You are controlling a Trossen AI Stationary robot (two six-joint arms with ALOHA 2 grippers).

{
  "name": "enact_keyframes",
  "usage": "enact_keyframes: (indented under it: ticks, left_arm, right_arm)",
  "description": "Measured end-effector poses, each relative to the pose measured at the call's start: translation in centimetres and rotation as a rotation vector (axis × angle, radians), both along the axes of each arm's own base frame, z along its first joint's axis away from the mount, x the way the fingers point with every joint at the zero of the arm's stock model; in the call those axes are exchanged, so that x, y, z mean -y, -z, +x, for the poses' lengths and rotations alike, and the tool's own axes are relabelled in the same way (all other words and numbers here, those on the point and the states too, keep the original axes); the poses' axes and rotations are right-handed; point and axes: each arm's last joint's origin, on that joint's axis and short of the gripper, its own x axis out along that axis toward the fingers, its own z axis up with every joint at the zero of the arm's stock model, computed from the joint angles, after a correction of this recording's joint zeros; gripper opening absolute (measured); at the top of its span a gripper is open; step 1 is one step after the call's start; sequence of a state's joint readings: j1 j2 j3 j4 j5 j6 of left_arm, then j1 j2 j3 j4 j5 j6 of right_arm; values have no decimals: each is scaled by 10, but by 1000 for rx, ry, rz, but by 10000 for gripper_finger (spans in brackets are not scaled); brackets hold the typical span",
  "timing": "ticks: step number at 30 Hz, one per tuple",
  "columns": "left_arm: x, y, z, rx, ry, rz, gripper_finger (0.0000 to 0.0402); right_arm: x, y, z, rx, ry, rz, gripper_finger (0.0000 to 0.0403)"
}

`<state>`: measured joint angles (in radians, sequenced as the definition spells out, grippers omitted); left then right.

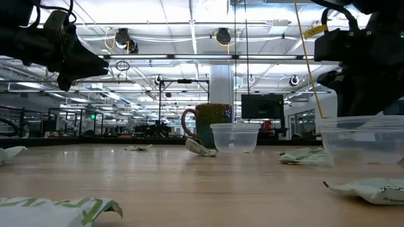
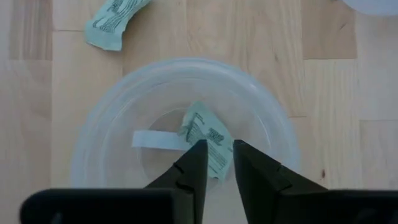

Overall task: Pick and place items into bin
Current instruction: Put the stevia packet into the top transparent bin

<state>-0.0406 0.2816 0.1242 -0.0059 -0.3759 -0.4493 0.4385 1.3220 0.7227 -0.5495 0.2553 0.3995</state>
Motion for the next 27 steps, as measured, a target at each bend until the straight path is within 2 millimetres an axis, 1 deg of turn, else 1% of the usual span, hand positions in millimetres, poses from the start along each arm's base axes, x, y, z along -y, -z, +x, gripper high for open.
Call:
enact_keyframes:
  ticks: [4, 9, 11, 17, 20, 23, 27]
  left_arm:
    - [0, 0, 0, 10, -4, -28, 111]
    - [0, 4, 2, 6, -38, -135, 111]
    - [-1, 6, 4, 1, -73, -159, 111]
    - [-1, 15, 15, -49, -103, -243, 111]
    - [0, 17, 23, -75, -80, -243, 111]
    - [1, 6, 36, -137, -68, -214, 111]
    - [2, -24, 63, -288, -44, -95, 111]
  right_arm:
    - [0, -2, 0, 18, -1, 7, 92]
    - [0, -11, -1, 70, -47, 7, 93]
    - [1, -17, -2, 98, -69, 8, 91]
    - [5, -41, -10, 230, -131, 26, 89]
    - [8, -53, -15, 305, -187, -17, 89]
    - [13, -64, -19, 377, -207, -124, 89]
    - [19, -77, -22, 494, -123, -275, 89]
